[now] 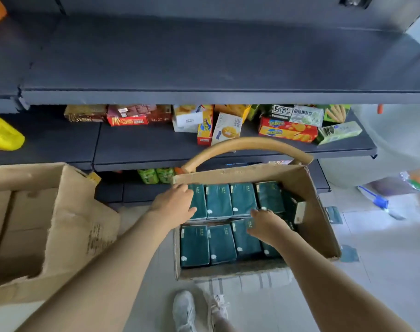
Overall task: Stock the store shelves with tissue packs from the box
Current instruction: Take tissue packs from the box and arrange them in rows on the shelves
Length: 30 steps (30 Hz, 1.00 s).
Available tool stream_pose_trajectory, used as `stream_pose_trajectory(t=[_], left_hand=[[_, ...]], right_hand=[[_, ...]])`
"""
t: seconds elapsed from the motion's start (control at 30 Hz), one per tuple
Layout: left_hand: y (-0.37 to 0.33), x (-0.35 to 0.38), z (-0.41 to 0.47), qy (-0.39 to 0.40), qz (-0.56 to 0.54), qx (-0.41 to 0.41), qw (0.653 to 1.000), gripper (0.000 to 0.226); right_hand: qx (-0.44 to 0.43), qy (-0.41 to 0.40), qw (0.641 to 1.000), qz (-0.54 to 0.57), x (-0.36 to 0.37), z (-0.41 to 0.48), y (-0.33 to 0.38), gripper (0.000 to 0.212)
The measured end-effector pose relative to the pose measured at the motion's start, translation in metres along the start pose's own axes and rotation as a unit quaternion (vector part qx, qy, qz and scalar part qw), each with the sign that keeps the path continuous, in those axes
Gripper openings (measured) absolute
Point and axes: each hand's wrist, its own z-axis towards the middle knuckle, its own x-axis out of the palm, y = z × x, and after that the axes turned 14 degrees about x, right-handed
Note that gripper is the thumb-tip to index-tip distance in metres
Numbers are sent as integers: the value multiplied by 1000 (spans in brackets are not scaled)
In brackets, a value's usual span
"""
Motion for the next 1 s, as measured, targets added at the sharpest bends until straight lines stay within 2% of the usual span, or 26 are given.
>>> stream_pose_trajectory(t=[0.1, 0.2, 0.4, 0.57, 0.77, 0.87, 1.0], left_hand=[[9, 27, 30, 43, 19, 28, 999, 40], [24, 43, 67, 76, 54, 69, 993, 50], [42, 76, 128, 151, 164, 173, 960, 71], [42, 82, 142, 193, 239, 231, 923, 58], [28, 59, 146, 201, 341, 270, 878, 56], [29, 50, 146, 183, 324, 270, 888, 58], [28, 42, 142, 133, 284, 217, 924, 51]], right_hand=[[11, 37, 999, 8, 34, 27, -3, 49], [23, 67, 997, 13, 62, 48, -8, 53], [35, 69, 996, 55, 90, 80, -22, 60], [34, 91, 991, 94, 98, 87, -25, 56], [17, 108, 982, 156, 105, 78, -15, 51], [20, 136, 966, 220, 104, 75, 0, 49], [69, 207, 901, 375, 107, 69, 33, 49]])
